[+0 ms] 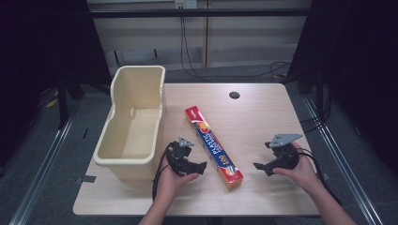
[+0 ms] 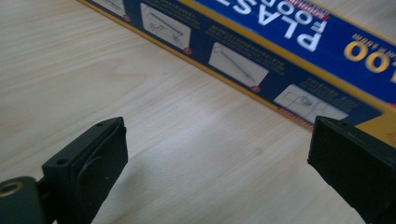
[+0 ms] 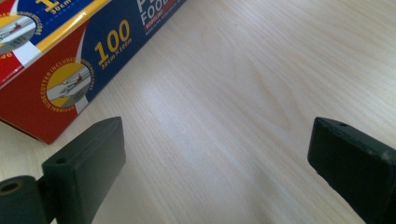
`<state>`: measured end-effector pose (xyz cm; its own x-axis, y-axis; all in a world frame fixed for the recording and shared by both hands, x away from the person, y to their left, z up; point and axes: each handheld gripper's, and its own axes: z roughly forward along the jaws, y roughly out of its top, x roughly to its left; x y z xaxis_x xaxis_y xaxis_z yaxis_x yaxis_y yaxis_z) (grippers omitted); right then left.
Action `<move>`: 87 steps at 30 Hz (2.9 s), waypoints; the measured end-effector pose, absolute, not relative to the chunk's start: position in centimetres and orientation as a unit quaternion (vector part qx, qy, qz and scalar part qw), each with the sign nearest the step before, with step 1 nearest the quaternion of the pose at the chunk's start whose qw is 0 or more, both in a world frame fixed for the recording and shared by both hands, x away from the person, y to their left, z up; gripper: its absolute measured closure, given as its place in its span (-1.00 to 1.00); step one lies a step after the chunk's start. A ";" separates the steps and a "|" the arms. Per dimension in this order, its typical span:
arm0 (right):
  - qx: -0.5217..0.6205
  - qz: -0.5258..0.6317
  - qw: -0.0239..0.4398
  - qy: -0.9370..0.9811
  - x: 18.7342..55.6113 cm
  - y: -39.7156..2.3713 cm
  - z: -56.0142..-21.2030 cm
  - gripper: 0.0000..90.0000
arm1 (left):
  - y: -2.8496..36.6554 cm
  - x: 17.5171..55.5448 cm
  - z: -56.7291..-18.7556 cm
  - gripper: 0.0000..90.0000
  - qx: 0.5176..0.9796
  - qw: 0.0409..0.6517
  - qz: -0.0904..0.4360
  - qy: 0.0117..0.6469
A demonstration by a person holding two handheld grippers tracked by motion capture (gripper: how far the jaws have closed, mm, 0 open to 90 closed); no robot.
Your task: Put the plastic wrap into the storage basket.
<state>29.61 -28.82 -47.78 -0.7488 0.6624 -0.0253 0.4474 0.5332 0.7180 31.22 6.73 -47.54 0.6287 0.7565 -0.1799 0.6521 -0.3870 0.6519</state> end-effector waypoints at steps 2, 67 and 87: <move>0.329 0.352 0.153 0.863 29.6 -28.9 -47.8 -0.91 | 6.6 31.4 -47.4 -0.90 0.831 0.356 0.077 0.421; 0.382 0.371 0.177 0.828 29.7 -29.9 -47.4 -0.84 | -1.2 38.5 -46.8 -1.00 0.775 0.277 0.021 0.568; 0.385 0.379 0.179 0.822 29.7 -30.0 -47.2 -0.83 | -1.3 38.6 -47.3 -1.00 0.764 0.279 0.014 0.581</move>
<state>29.71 -30.05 -47.20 -0.6395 0.7688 -0.0027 0.4978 0.4168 0.7606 38.57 -1.26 -47.28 0.3236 0.8966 -0.3024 0.8805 -0.1683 0.4431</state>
